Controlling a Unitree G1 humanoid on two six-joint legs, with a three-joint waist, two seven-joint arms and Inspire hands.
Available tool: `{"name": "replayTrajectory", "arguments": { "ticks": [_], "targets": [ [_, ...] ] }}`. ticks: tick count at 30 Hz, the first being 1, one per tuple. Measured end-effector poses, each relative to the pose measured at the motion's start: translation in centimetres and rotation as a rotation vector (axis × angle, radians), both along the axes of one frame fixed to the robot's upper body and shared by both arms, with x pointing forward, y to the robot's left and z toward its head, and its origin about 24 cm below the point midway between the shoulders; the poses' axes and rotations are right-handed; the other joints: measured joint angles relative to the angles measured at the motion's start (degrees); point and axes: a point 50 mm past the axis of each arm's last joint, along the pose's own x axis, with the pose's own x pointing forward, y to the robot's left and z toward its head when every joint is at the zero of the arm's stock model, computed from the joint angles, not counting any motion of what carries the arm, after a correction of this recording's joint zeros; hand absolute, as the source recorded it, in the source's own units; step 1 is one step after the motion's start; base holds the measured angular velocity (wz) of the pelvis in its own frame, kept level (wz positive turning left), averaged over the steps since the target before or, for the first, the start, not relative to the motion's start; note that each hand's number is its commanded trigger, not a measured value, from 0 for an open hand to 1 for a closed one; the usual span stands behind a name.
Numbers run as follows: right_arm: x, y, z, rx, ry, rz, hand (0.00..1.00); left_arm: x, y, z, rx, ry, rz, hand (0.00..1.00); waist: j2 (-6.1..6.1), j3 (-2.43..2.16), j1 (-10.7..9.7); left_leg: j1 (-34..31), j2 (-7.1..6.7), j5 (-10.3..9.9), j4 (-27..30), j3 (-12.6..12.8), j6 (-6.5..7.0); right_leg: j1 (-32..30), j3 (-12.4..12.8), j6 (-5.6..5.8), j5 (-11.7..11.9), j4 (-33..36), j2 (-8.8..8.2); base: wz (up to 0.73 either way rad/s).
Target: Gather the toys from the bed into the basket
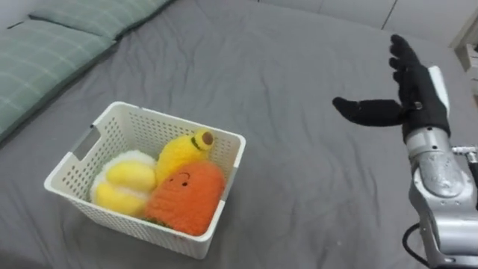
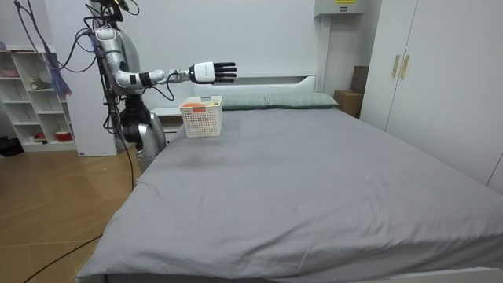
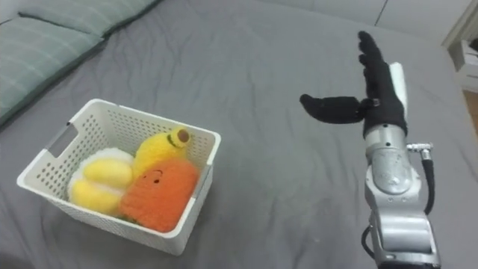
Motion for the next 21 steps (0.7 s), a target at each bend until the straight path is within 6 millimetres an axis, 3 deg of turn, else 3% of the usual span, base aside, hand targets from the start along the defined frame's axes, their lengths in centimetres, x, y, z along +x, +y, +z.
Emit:
{"name": "replayTrajectory", "arguments": {
  "ticks": [6,8,11,13,17,21],
  "targets": [
    [-3.6,-2.9,-3.5,0.171,0.046,-0.199,0.0,-0.7,0.0,0.0,0.042,0.0,0.017,0.0,-0.02,-0.02,-2.68,0.96,0.79,-0.85,-0.1,2.18,-0.13,0.18,0.9,-0.14,0.12,0.0,0.46,-0.22],
    [-4.8,-4.2,-4.6,0.26,0.07,-0.288,0.0,-0.9,0.1,0.0,0.049,-0.008,0.046,0.0,0.17,-0.04,-2.94,1.22,1.12,-1.14,-0.09,3.2,-0.24,0.02,1.57,-0.29,0.25,0.0,0.74,-0.25],
    [-6.7,-6.2,-6.2,0.381,0.082,-0.461,0.0,-1.6,0.2,0.0,0.051,0.006,0.072,0.0,0.86,-0.03,-4.86,1.42,1.21,-1.41,-0.13,3.38,-0.33,0.13,1.44,-0.29,0.25,-0.08,0.82,-0.07],
    [-8.0,-7.3,-7.3,0.435,0.102,-0.575,0.0,-2.1,0.2,0.0,0.05,0.016,0.073,0.0,1.11,-0.03,-5.9,1.38,1.47,-1.48,-0.45,4.79,-0.36,-0.51,1.97,-0.29,0.25,-0.02,0.93,-0.2],
    [-9.6,-8.3,-8.8,0.536,0.121,-0.695,0.0,-2.3,0.5,0.1,0.058,0.015,0.092,0.0,1.68,-0.32,-6.97,1.74,2.13,-2.03,-0.49,6.61,-0.6,-1.09,2.98,-0.37,0.3,0.13,1.36,-0.27],
    [-11.4,-8.5,-10.5,0.7,0.138,-0.806,0.0,-1.6,0.7,0.2,0.057,-0.006,0.105,0.0,1.52,-0.14,-7.93,2.47,2.64,-2.19,-0.64,8.16,-0.89,-1.35,4.08,-0.38,0.3,0.59,1.84,-0.22]
  ]
}}
